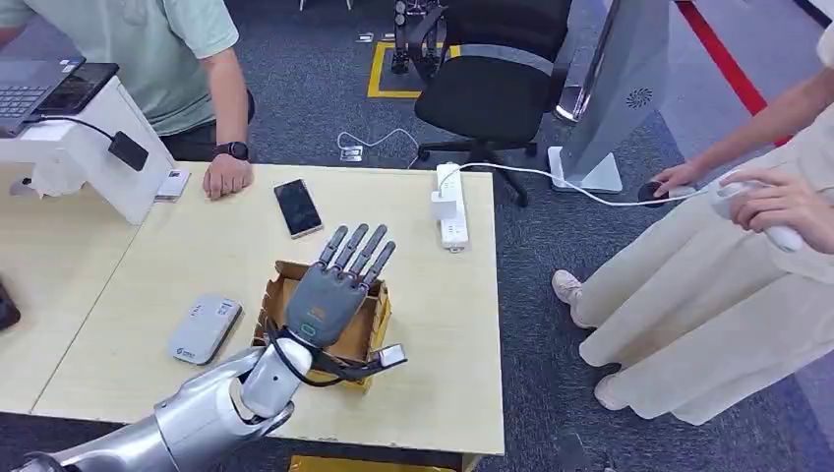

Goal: Pass the card to the sensor for recognition and then transmit it.

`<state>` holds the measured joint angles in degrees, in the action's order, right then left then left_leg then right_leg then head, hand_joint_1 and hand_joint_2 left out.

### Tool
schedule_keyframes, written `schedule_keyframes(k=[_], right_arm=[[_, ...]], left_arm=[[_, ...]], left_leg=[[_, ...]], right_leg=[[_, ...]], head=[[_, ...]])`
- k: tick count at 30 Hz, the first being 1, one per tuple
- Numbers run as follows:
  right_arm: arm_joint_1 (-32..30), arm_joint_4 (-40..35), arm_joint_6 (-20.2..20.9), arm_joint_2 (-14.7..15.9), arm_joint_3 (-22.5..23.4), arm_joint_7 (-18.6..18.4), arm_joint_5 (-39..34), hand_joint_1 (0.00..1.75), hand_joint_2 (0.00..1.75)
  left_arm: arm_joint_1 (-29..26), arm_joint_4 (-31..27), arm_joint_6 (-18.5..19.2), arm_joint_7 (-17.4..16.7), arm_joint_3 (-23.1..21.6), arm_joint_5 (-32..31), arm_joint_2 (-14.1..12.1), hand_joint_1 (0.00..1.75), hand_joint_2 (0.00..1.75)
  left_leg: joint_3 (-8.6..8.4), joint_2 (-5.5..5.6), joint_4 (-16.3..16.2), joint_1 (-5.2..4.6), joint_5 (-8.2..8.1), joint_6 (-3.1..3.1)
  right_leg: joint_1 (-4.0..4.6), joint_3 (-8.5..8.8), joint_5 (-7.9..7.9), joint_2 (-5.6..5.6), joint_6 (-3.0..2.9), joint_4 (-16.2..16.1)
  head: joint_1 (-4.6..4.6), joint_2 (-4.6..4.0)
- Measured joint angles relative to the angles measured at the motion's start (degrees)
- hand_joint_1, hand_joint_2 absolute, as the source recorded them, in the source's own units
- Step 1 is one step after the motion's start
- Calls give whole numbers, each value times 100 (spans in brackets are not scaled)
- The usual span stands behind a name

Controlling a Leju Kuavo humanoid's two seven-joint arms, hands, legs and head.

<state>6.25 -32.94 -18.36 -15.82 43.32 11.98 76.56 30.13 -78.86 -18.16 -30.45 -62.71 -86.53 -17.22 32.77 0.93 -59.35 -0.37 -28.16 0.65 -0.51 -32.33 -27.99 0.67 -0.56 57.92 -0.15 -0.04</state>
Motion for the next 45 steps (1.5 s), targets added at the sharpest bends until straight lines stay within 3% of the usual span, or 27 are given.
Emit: schedule_keyframes(k=[5, 9, 12, 16, 19, 31, 36, 45], right_arm=[[-3, -2, 13, -15, -4, -52, -2, 0, 175], [-4, -4, 20, -24, -4, -52, -11, 0, 175], [-5, -4, 20, -24, -4, -52, -11, 0, 175], [-2, -2, 7, -26, 13, -9, 100, 0, 175], [-3, -2, 7, -26, 55, 22, 92, 0, 175], [-3, 0, 0, -26, 111, 61, 59, 0, 175], [-1, 4, 0, -26, 111, 68, 57, 0, 175], [0, 20, -41, -26, 116, 61, -20, 0, 175]], left_arm=[[14, 20, 70, 15, -20, 0, 4, 0, 175], [1, 68, 96, 300, -48, 0, 26, 0, 175], [-2, 83, 96, 330, -50, 0, 35, 0, 175], [-95, 118, 155, 928, -37, 0, 85, 0, 175], [-298, 179, 256, 1577, 101, 0, 175, 0, 175], [-521, 468, 291, 2048, 476, 0, 264, 0, 175], [-491, 540, 291, 2028, 481, 0, 278, 0, 175], [-163, 540, 308, 1063, 481, 0, 160, 0, 175]], left_leg=[[0, 0, 0, 0, 0, 0], [1, 0, 0, 0, 0, 0], [0, 0, 0, 0, 0, 0], [1, 0, 0, 0, 0, 0], [1, 0, 0, 0, -1, 0], [1, 1, 0, 0, 0, 0], [1, 1, 0, 0, 0, 0], [1, 1, 0, 1, 2, -3]], right_leg=[[0, 0, 0, 0, 0, 0], [0, 0, 0, 0, 0, 0], [0, 0, 0, 0, 0, 0], [0, 0, 0, 0, 0, 0], [0, 0, 0, 0, 0, 0], [0, 0, 0, -1, 0, 1], [0, 0, -1, -1, 0, 1], [0, 0, 0, -1, 0, 2]], head=[[0, 0], [0, 0], [0, 0], [0, -2], [-2, 0], [2, 0], [0, 0], [0, 0]])
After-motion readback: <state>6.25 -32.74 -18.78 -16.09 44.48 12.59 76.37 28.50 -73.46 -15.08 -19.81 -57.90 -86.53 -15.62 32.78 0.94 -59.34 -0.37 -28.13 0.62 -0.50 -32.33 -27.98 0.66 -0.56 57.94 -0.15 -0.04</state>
